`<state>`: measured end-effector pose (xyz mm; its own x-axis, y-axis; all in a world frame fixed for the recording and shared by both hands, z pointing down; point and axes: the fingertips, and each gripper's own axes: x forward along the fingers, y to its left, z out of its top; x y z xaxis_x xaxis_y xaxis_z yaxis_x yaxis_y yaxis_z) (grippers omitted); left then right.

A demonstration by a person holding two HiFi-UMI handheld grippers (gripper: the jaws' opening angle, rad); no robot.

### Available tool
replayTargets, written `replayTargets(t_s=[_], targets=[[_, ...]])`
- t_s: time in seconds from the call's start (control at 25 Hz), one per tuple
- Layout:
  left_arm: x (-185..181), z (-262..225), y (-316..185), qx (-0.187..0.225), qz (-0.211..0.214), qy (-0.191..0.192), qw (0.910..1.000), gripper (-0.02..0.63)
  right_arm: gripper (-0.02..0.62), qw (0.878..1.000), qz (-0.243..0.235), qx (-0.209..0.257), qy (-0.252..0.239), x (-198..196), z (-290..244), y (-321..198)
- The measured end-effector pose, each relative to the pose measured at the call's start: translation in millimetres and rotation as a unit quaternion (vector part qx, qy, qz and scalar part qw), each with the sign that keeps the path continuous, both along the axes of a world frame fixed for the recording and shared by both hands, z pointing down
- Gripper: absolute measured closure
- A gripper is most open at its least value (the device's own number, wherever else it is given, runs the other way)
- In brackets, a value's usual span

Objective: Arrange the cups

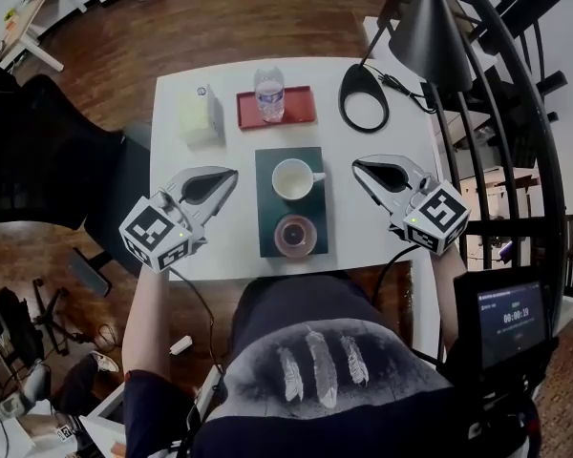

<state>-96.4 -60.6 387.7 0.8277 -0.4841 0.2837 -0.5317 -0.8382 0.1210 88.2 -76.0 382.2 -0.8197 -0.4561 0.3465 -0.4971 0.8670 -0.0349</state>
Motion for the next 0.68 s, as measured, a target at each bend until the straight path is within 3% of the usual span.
replayTargets(t_s=[0.68], targets=[[-1, -3, 0, 0.005, -0.008, -0.006, 0.9999, 0.592, 0.592, 1.000, -0.014, 0.010, 0.002, -2, -11, -9]])
